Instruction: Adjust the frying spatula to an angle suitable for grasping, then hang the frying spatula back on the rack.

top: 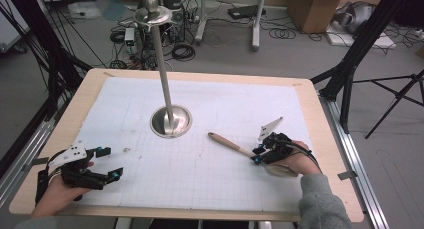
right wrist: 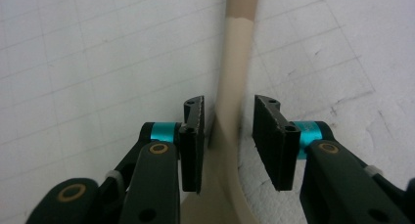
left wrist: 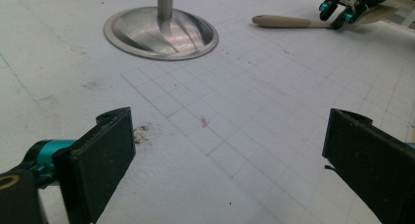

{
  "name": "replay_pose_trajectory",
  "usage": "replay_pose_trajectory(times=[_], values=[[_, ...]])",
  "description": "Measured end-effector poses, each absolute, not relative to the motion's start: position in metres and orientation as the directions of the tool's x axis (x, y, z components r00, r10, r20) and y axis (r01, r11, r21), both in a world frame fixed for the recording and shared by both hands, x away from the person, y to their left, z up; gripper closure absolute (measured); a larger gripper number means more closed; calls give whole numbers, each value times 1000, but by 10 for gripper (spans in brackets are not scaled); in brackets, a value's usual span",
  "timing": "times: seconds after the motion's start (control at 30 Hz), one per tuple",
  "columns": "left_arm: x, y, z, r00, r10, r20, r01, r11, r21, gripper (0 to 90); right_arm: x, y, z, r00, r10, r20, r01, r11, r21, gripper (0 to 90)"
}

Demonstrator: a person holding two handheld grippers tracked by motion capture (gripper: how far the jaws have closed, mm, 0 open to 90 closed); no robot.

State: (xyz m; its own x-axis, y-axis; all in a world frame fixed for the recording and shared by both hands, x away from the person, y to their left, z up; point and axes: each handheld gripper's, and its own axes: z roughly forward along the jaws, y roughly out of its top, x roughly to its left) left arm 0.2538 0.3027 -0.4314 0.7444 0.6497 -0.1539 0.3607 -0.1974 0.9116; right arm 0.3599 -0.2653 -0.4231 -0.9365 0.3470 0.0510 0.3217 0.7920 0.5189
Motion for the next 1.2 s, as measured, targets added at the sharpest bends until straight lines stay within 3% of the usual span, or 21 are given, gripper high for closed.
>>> replay_pose_trajectory(times=[0.33,1.2], values=[[254,305,-433,741,652,-161,366,-191,911,59,359,-266,-423,-930,361,69,342,781,523,741],[254,304,-432,741,652,-161,366,-191,911,59,354,-273,-424,-911,399,102,388,747,539,775]])
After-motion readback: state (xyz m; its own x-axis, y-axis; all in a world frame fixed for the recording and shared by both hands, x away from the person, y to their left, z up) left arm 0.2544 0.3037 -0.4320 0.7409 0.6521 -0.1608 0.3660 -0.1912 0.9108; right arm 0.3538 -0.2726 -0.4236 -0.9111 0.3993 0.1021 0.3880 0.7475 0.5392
